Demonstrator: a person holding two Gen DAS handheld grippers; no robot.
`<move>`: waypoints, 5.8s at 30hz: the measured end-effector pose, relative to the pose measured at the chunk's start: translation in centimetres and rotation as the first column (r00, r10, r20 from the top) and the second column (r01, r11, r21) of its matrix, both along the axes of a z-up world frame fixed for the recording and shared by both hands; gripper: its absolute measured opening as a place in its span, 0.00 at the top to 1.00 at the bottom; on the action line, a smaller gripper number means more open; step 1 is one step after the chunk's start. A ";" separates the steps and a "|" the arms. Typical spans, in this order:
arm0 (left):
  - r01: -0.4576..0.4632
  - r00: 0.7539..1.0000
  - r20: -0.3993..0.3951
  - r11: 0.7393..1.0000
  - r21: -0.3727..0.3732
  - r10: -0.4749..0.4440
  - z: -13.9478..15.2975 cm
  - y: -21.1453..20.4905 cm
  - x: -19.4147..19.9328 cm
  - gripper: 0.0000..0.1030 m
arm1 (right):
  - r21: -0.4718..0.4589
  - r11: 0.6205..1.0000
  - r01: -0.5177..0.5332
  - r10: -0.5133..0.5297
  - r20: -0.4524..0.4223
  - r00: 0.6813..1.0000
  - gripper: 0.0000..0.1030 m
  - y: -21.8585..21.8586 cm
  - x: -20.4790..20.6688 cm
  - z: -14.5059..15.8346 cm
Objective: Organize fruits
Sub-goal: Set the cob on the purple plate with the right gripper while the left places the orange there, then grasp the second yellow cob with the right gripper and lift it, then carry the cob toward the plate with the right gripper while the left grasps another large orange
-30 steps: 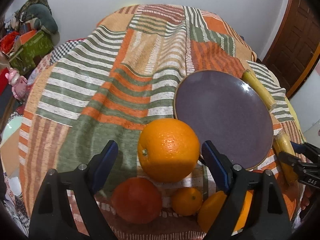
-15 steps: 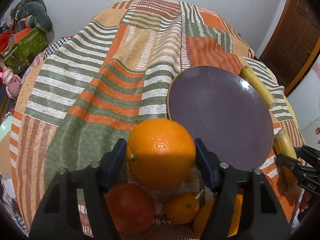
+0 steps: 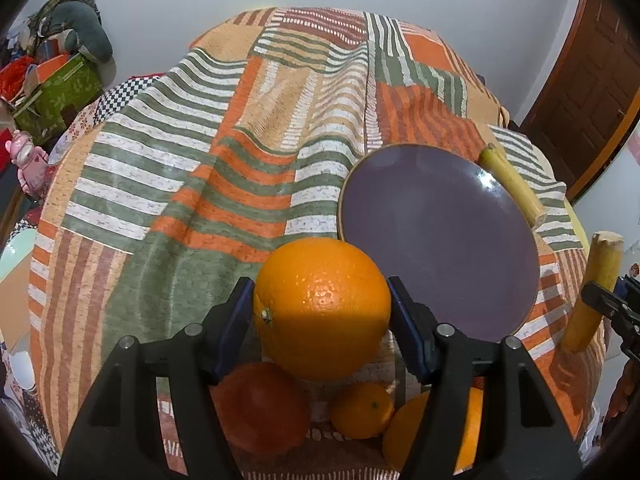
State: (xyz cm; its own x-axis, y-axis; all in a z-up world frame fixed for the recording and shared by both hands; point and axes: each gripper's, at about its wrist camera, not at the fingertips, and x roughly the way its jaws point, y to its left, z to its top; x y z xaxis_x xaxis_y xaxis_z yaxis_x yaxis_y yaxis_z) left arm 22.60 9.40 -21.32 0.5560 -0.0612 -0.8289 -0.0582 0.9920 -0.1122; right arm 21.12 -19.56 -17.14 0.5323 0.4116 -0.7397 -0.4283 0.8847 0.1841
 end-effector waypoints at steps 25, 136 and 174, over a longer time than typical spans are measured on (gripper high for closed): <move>0.036 0.985 0.169 0.999 0.037 -0.042 6.6 -1.5 0.1 0.37 | 0.045 0.991 -0.124 0.115 0.155 0.981 0.67 6.3 3.5 4.9; 0.024 0.997 0.072 0.998 0.066 -0.028 4.2 -1.2 -1.9 0.17 | -0.082 0.995 0.053 -0.050 0.030 0.998 0.70 0.2 8.5 -0.5; 0.008 0.996 -0.084 0.999 -0.046 -0.011 -0.6 -5.5 -6.7 0.15 | 0.058 0.998 0.030 -0.036 0.097 0.995 0.70 -2.7 -3.7 3.2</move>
